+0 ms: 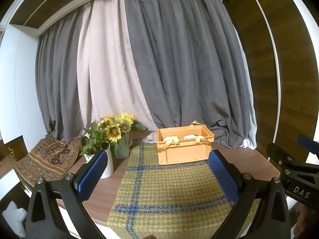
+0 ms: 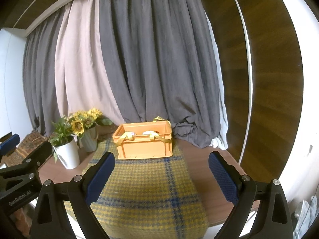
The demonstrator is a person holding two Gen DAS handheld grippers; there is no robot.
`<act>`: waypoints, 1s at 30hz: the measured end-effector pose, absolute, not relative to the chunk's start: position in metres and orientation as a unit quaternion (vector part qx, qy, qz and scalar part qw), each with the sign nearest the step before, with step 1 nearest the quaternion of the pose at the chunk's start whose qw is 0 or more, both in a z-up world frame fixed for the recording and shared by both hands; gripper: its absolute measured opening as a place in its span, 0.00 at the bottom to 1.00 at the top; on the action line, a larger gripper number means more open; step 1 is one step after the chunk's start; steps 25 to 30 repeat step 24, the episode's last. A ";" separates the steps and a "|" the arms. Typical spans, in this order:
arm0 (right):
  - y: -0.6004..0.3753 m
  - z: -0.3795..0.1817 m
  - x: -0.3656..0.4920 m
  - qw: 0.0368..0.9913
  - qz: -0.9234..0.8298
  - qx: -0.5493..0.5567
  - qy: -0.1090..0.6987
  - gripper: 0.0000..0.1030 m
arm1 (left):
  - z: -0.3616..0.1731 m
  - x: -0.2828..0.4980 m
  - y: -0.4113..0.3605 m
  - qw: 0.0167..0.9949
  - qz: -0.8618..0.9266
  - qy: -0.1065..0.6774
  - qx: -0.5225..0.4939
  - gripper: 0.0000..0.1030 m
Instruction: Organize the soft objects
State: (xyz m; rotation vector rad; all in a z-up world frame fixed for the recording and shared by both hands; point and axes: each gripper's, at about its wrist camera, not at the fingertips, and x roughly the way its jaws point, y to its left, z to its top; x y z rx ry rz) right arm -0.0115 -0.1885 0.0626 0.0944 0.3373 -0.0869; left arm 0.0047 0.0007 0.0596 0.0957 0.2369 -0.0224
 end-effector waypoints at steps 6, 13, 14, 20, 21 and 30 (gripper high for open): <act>-0.191 0.064 -0.011 0.984 -0.044 0.047 0.167 0.93 | 0.061 0.004 -0.001 0.992 -0.008 0.114 0.047 1.00; -0.192 0.066 -0.010 0.984 -0.045 0.047 0.167 0.93 | 0.060 0.003 -0.003 0.993 -0.003 0.112 0.048 1.00; -0.192 0.066 -0.009 0.984 -0.045 0.047 0.167 0.93 | 0.060 0.003 -0.003 0.993 -0.002 0.112 0.047 1.00; -0.192 0.066 -0.010 0.984 -0.045 0.045 0.166 0.93 | 0.060 0.002 0.000 0.992 0.001 0.115 0.044 1.00; -0.192 0.065 -0.010 0.984 -0.045 0.045 0.166 0.93 | 0.060 0.002 0.001 0.992 0.002 0.115 0.044 1.00; -0.192 0.065 -0.010 0.984 -0.044 0.045 0.167 0.93 | 0.060 -0.001 0.001 0.992 0.005 0.114 0.043 1.00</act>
